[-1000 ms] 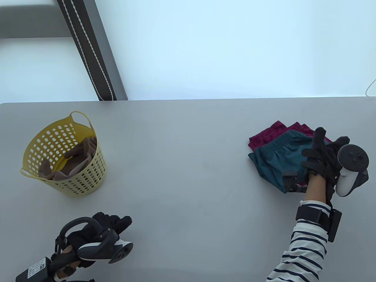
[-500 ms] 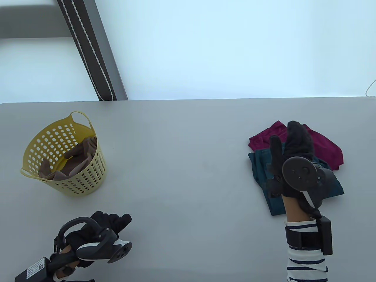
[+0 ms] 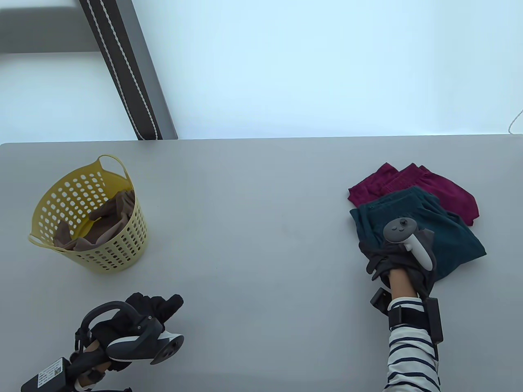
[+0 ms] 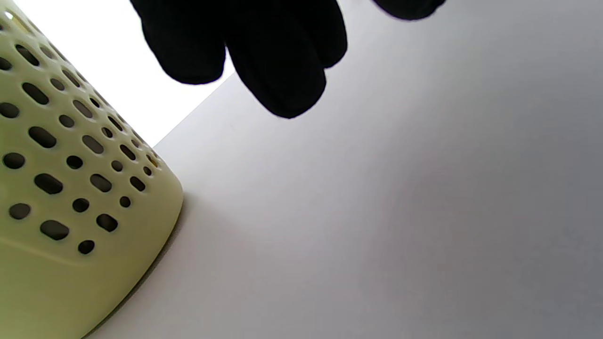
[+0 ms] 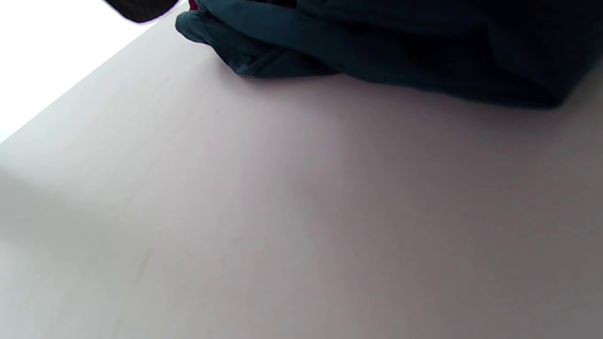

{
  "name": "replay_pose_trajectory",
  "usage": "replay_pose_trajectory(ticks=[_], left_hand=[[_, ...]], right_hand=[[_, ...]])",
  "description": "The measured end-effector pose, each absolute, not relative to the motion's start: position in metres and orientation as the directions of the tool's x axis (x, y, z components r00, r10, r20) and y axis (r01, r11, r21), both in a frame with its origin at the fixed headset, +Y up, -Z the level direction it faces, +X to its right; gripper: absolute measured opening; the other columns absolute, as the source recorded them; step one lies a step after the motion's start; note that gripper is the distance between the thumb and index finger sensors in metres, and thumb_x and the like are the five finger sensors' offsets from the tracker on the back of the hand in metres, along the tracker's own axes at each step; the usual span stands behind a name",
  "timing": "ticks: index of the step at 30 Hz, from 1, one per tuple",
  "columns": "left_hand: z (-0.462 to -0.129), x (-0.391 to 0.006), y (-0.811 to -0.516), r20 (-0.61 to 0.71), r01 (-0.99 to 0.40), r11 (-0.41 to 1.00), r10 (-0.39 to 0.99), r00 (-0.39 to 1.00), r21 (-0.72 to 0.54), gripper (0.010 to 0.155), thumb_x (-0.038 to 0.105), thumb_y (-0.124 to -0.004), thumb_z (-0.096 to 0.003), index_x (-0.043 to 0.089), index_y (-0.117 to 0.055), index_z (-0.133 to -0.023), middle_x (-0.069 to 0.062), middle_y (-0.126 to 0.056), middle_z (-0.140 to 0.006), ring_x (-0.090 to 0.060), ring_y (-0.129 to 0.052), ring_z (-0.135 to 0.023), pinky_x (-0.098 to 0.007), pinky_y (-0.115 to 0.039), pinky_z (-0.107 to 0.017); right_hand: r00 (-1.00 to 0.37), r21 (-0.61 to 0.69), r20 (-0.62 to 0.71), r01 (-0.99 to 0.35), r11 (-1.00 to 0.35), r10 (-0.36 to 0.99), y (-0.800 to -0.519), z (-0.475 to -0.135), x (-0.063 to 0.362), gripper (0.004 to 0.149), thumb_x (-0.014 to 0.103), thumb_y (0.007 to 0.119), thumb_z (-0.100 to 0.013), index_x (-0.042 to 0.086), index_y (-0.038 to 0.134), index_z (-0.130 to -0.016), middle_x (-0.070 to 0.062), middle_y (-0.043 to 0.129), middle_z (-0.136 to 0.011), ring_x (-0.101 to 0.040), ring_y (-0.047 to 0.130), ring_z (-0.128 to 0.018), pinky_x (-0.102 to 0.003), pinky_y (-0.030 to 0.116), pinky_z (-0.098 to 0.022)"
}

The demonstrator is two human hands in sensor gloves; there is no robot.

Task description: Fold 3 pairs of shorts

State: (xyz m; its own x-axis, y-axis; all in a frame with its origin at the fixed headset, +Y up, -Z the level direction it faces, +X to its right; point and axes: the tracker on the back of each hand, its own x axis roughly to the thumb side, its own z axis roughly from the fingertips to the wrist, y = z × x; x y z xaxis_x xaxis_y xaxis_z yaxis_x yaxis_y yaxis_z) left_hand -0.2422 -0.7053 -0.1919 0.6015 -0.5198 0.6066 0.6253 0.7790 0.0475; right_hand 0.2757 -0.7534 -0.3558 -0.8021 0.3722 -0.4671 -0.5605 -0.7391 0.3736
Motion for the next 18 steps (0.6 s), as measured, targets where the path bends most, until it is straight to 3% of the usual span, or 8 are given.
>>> replay_pose_trajectory(ticks=[10, 14, 18], left_hand=[[-0.199, -0.247, -0.707, 0.565, 0.635, 0.771, -0.543, 0.621, 0.043, 0.076, 0.041, -0.059, -0.0473, 0.011, -0.022, -0.106, -0.001, -0.072, -0.097, -0.012, -0.094, -0.076, -0.045, -0.079, -0.067], [-0.199, -0.253, -0.693, 0.452, 0.64, 0.746, -0.642, 0.619, 0.183, 0.082, 0.044, -0.059, -0.0467, 0.012, -0.011, -0.105, -0.012, -0.06, -0.105, -0.019, -0.087, -0.085, -0.05, -0.074, -0.07], [-0.197, -0.268, -0.649, 0.217, 0.62, 0.669, -0.732, 0.646, 0.409, 0.087, 0.052, -0.056, -0.0446, 0.017, 0.0, -0.101, -0.027, -0.037, -0.113, -0.029, -0.075, -0.096, -0.057, -0.067, -0.072]], right_hand=[[-0.734, 0.263, -0.597, -0.56, -0.786, 0.323, -0.769, -0.372, 0.294, 0.081, 0.059, 0.045, -0.051, 0.01, 0.009, -0.105, -0.045, 0.006, -0.093, -0.071, 0.01, -0.077, -0.072, 0.025, -0.056], [-0.708, 0.241, -0.622, -0.579, -0.779, 0.334, -0.769, -0.368, 0.307, 0.081, 0.059, 0.044, -0.051, 0.014, 0.001, -0.103, -0.039, -0.002, -0.094, -0.066, 0.0, -0.078, -0.07, 0.018, -0.057], [-0.693, 0.142, -0.553, -0.625, -0.767, 0.462, -0.744, -0.356, 0.318, 0.086, 0.058, 0.043, -0.052, 0.009, -0.01, -0.098, -0.041, -0.009, -0.089, -0.068, -0.002, -0.074, -0.071, 0.017, -0.053]])
